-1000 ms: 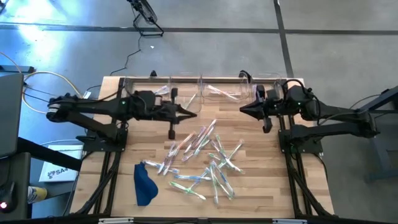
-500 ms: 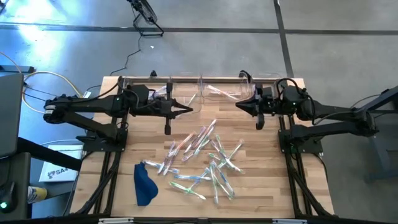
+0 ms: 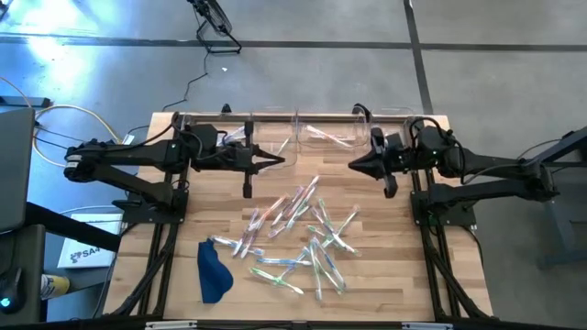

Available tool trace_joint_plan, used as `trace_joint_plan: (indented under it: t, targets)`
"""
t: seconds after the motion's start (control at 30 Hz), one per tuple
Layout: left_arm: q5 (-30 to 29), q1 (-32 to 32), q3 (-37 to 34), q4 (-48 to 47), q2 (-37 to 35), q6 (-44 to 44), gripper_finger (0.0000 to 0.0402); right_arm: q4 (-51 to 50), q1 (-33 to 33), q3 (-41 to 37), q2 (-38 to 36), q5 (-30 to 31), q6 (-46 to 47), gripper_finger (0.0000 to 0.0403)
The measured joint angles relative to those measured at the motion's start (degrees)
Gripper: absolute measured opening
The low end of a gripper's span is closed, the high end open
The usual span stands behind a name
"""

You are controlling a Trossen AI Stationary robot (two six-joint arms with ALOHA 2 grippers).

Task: Pick & Place Toothbrushes
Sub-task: Put the orange toothbrush into the middle right transparent bin

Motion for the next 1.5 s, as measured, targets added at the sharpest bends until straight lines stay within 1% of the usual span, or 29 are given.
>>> trace_joint_plan:
  t: [0.17,0.3,0.43,0.57,0.67,0.77,0.83,0.93,1.17,1.27,1.33,1.4,1.5]
  targets:
    - [-4.4,0.0,0.0,-0.1,0.4,-0.2,0.0000,-0.1,0.0,0.0,0.0,-6.1,0.0,0.0009]
    - [-9.0,0.0,0.0,0.0,0.4,-0.6,0.0000,-1.2,0.0,0.0,0.0,-8.3,-0.2,0.0009]
    - [-10.1,0.0,0.0,0.0,0.4,-4.3,0.0000,-2.4,0.0,0.0,0.0,-8.1,-3.3,0.0009]
    - [-10.0,0.0,0.0,-0.4,0.4,-11.4,0.0000,-2.4,0.0,0.0,0.0,-5.8,-6.4,0.0009]
    - [-7.9,0.0,0.0,-1.0,0.4,-16.7,0.0000,-2.3,0.0,0.0,0.5,-3.3,-9.7,0.0009]
    - [-5.1,0.0,0.1,-2.5,0.4,-18.6,0.0000,-2.3,0.0,0.0,0.9,0.1,-12.6,0.0009]
    - [-4.2,0.0,0.1,-4.3,0.4,-18.7,0.0000,-2.3,0.0,0.0,1.3,1.3,-14.1,0.0009]
    - [-4.3,0.0,0.1,-6.8,0.4,-18.4,0.0000,-2.4,0.0,0.0,2.1,1.1,-13.8,0.0009]
    - [-7.8,0.0,0.1,-12.6,0.4,-20.6,0.0000,-2.4,0.0,0.0,2.6,1.1,-10.3,0.0009]
    - [-8.2,0.0,0.1,-18.0,0.4,-24.9,0.0000,-2.3,0.0,0.0,2.6,1.1,-9.9,0.0009]
    - [-8.0,0.0,0.1,-24.1,0.4,-29.2,0.0000,-2.3,0.0,0.0,2.6,1.2,-9.3,0.0009]
    - [-6.7,0.0,0.1,-30.2,0.9,-33.3,0.0000,-2.3,0.0,0.0,2.5,1.2,-9.2,0.0009]
    - [-4.8,0.0,0.0,-35.5,2.5,-37.1,0.0000,-2.4,0.0,0.0,2.6,1.2,-9.2,0.0009]
